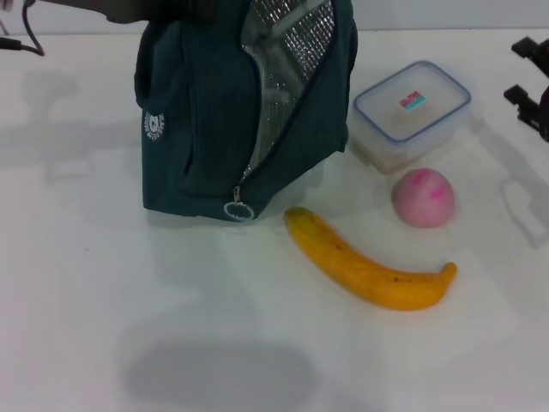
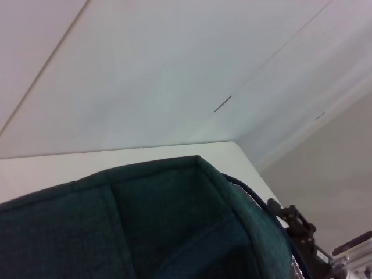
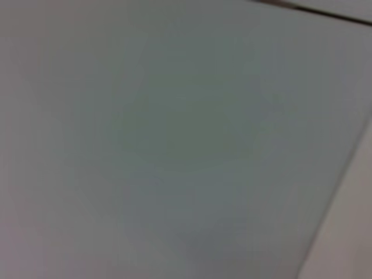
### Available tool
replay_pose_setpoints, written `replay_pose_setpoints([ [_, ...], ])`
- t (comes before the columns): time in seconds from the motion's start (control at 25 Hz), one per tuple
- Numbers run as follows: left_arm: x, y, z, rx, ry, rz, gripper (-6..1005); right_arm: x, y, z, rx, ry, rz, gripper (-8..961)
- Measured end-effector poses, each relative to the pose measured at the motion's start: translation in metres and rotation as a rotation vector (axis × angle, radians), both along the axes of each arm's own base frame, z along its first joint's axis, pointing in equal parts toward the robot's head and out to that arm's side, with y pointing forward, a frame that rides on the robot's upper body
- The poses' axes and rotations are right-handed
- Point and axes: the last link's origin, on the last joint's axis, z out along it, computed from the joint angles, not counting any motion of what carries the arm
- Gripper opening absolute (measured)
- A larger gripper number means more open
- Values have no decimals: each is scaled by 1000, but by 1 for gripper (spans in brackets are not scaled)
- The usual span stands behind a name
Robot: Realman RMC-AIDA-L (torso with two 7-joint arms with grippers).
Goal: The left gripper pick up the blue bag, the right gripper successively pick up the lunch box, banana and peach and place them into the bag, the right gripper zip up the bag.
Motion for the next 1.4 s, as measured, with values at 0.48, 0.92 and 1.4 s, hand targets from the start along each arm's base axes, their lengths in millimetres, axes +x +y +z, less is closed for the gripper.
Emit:
replay_pose_setpoints([
  [0.48, 1, 0, 0, 10, -10, -5, 57, -2, 16, -23, -86, -90, -82, 833],
  [0.92, 4, 2, 2, 19, -8, -21, 58, -14, 39, -28, -110, -183, -110, 834],
  [1.4, 6, 4, 3, 34, -15, -38, 59, -24, 52, -31, -114, -215, -116, 833],
])
